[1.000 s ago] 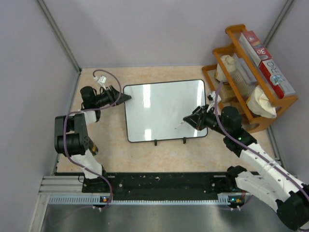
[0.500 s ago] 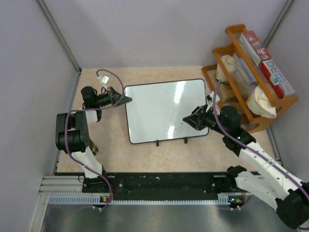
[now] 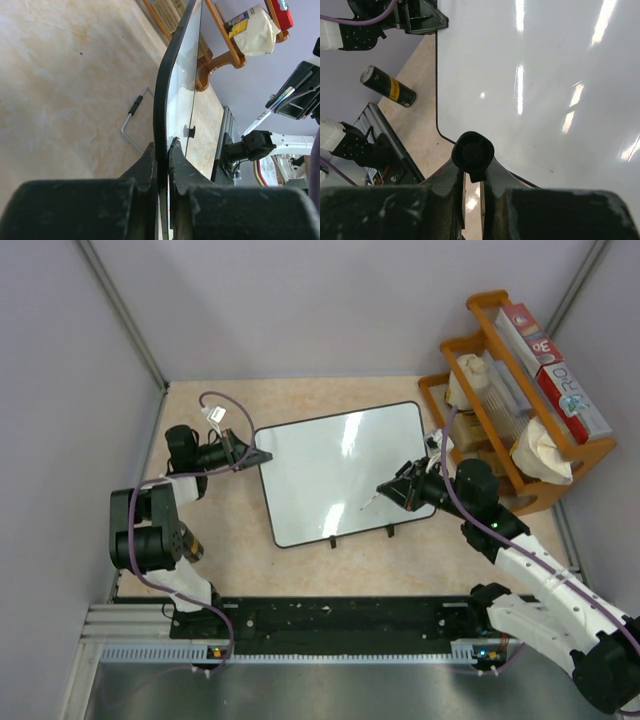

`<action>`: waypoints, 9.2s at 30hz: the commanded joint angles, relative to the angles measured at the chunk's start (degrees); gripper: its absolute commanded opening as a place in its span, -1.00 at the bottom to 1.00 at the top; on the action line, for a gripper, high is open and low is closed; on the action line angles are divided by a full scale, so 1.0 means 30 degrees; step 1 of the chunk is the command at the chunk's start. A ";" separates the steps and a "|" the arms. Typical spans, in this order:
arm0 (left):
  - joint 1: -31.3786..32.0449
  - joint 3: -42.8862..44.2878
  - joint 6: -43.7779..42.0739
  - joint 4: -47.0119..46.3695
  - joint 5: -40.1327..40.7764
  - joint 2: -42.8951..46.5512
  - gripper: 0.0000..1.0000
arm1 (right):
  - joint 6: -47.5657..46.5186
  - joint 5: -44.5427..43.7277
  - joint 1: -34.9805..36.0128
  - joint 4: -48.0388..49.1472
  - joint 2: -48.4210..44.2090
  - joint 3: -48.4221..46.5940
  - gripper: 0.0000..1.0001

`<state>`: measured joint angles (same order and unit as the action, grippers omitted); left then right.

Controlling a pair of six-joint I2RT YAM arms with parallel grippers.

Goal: Write a sentence on the whiteboard
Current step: Adjust the whiteboard at the center of the board, then write a sentence on the whiteboard.

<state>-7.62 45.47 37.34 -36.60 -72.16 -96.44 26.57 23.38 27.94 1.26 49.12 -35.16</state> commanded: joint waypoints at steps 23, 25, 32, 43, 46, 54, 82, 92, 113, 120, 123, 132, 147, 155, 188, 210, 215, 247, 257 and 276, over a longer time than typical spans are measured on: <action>0.1952 -0.0010 -0.6998 0.6018 0.1934 0.1151 -0.03 | -0.0623 0.0675 -0.0145 0.0841 -0.0143 -0.0674 -1.00; 0.1982 -0.0303 -0.7028 0.5843 0.1905 0.1239 -0.07 | -0.0594 0.0617 -0.0145 0.0870 -0.0115 -0.0674 -1.00; 0.2012 -0.0596 -0.7818 0.6663 0.1496 0.1618 -0.35 | -0.0565 0.0704 -0.0145 0.0958 -0.0115 -0.0615 -1.00; 0.1953 -0.2702 -0.7176 0.5523 0.2463 0.4079 0.08 | -0.0448 0.0763 -0.0144 0.1163 0.0002 -0.0557 -1.00; 0.1953 -0.3349 -0.6559 0.4642 0.2140 0.4491 0.05 | -0.0418 0.0850 -0.0145 0.1221 0.0061 -0.0527 -1.00; 0.1953 -0.3322 -0.6149 0.3674 0.1203 0.3672 -0.76 | -0.0359 0.0909 -0.0145 0.1222 0.0031 -0.0439 -1.00; 0.1865 -0.2824 -0.9255 0.9181 0.5972 0.5896 -0.93 | -0.0302 0.1114 -0.0115 0.2656 0.1700 -0.1171 -1.00; 0.1865 -0.2883 -0.8347 0.7925 0.5568 0.6805 0.12 | -0.0272 0.1260 -0.0115 0.2891 0.2082 -0.1347 -1.00; 0.0693 0.2565 -0.7816 0.9498 0.4218 0.4726 0.33 | -0.0155 0.1115 -0.0145 0.2863 0.1644 -0.1728 -1.00; 0.0605 0.2480 -0.8697 1.0706 0.5186 0.4756 0.31 | -0.0096 0.1173 -0.0144 0.2950 0.1760 -0.1875 -1.00; 0.0605 0.2333 -0.8669 1.0503 0.4692 0.4551 0.13 | -0.0008 0.1202 -0.0144 0.3009 0.1819 -0.1845 -1.00; 0.0547 0.2654 -0.9282 1.0821 0.3547 0.3965 -1.00 | -0.0593 0.0763 -0.0115 0.2452 0.1614 -0.1992 -1.00; 0.0459 0.2215 -1.0718 1.1992 0.4217 0.4755 -1.00 | -0.3436 -0.3016 0.3017 0.6341 0.4186 -0.3338 -1.00; 0.0488 0.2333 -1.1129 1.2668 0.4483 0.5077 -1.00 | -0.3817 -0.2548 0.3575 1.0623 0.7850 -0.4919 -1.00; 0.0547 0.2098 -1.1100 1.2669 0.4659 0.5224 -1.00 | -0.3816 -0.2987 0.5568 1.1505 1.5793 -1.0752 -1.00; 0.0547 0.2098 -1.1305 1.2786 0.4864 0.5107 -1.00 | -0.3934 -0.2460 0.5597 1.1271 1.4798 -0.7824 -1.00; 0.0518 0.2098 -1.1334 1.2786 0.4893 0.5107 -1.00 | -0.3700 -0.2226 0.5597 1.1299 1.4476 -0.7180 -1.00; 0.0635 0.2098 -1.1510 1.3049 0.5040 0.5165 -1.00 | -0.4168 -0.4599 0.5275 0.9923 1.3099 -0.6826 -1.00; 0.0693 0.2098 -1.1569 1.3049 0.5098 0.5107 -1.00 | -0.2939 -0.3163 0.5129 1.1533 1.1723 -0.6416 -1.00; 0.0723 0.2098 -1.1627 1.3137 0.5069 0.5048 -1.00 | -0.2381 -0.3310 0.4543 1.1095 1.3156 -0.8642 -1.00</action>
<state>-6.37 52.49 10.55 3.92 -65.04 -81.84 18.81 12.75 41.82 32.16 87.85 -58.24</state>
